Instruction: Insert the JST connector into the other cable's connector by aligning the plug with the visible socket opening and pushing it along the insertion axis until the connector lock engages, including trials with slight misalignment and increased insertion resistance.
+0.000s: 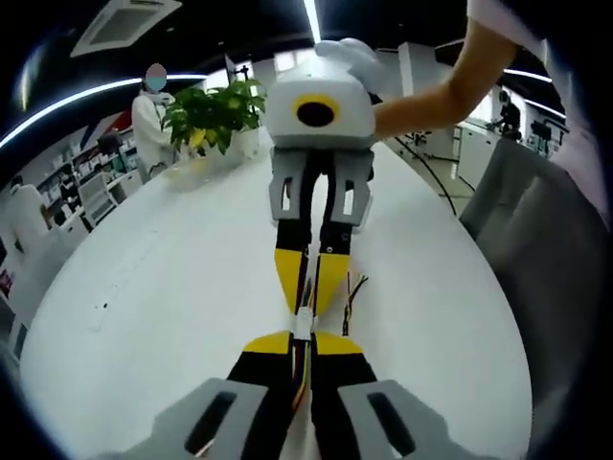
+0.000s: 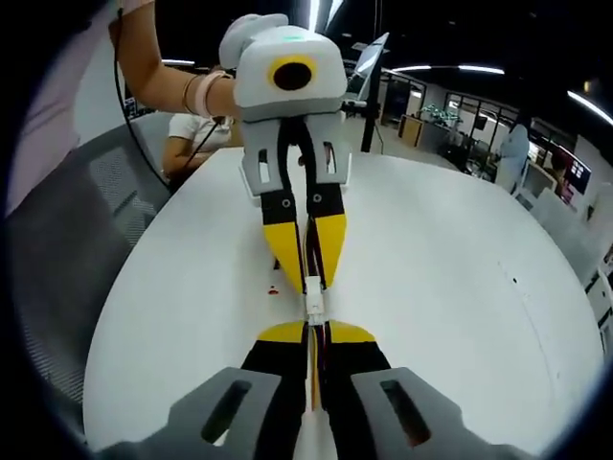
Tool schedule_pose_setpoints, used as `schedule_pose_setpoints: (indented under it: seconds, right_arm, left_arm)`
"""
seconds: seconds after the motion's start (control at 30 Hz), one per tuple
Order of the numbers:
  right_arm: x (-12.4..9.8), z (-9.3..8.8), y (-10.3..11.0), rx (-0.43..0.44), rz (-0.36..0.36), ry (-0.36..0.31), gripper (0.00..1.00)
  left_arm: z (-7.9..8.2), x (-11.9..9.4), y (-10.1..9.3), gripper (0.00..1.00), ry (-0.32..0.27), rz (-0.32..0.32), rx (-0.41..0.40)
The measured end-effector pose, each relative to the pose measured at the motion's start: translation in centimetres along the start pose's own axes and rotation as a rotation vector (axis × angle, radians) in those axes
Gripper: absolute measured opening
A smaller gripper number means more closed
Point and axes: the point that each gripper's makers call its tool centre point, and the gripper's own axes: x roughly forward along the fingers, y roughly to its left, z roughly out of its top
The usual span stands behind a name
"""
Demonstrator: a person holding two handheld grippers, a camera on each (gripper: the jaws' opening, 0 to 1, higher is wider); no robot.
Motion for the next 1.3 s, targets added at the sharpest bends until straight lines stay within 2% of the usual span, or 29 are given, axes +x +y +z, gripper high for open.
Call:
schedule_pose_setpoints:
  seconds: [0.17,0.23,0.27,0.3,0.37,0.8,0.97,1.3]
  right_arm:
    - [0.2,0.1,0.0,-0.011,0.004,-0.001,0.01]
    - [0.2,1.2,-0.2,0.009,0.005,-0.051,0.01]
    - [0.1,1.4,-0.3,-0.006,0.003,-0.049,0.01]
    - [0.2,1.2,-0.8,-0.075,-0.017,-0.016,0.01]
    - [0.5,1.5,-0.8,-0.024,-0.007,-0.046,0.01]
    - [2.3,1.7,-2.2,-0.026,-0.027,-0.062,0.01]
    - [3.1,1.2,-2.5,-0.007,-0.029,-0.053,0.02]
    - [4.2,0.0,-2.4,0.050,-0.024,-0.052,0.02]
  left_arm:
    - [-0.5,0.2,-0.4,0.00,0.014,-0.013,0.000]
    - [-1.2,0.4,-0.4,0.00,0.042,-0.001,0.021]
    - [-1.1,0.4,-0.4,0.00,0.035,-0.001,0.014]
    - [-1.0,0.2,0.0,0.00,0.026,0.023,-0.001]
    - [-1.2,-0.1,0.4,0.00,0.026,0.025,-0.004]
    - [-2.3,-0.3,2.1,0.00,0.056,0.057,0.018]
    - [-3.0,0.0,2.5,0.00,0.071,0.055,0.004]
    - [-4.5,0.8,2.3,0.00,0.101,0.045,-0.005]
